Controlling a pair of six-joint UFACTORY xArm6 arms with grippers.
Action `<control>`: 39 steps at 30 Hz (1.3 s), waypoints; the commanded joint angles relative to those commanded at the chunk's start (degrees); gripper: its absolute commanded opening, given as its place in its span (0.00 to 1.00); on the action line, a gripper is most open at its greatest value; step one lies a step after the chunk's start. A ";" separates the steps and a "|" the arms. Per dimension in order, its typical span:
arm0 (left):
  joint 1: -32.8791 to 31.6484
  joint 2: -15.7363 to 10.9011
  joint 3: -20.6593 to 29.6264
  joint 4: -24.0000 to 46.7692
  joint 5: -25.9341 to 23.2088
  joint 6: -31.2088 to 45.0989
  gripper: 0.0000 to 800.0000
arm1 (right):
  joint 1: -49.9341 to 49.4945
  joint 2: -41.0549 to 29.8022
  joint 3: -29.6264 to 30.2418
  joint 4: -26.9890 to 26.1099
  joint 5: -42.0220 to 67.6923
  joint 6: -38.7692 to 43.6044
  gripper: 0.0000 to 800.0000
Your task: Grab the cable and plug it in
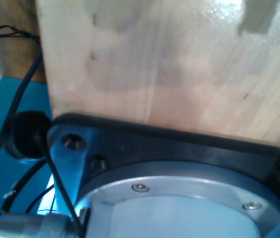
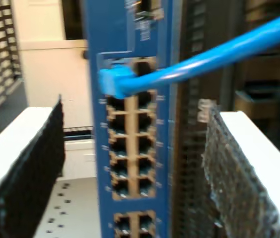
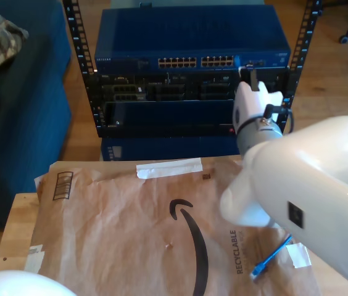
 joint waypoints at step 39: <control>0.00 0.00 0.00 0.09 0.00 0.00 1.00 | -72.26 -47.12 9.58 -9.58 109.63 -64.44 1.00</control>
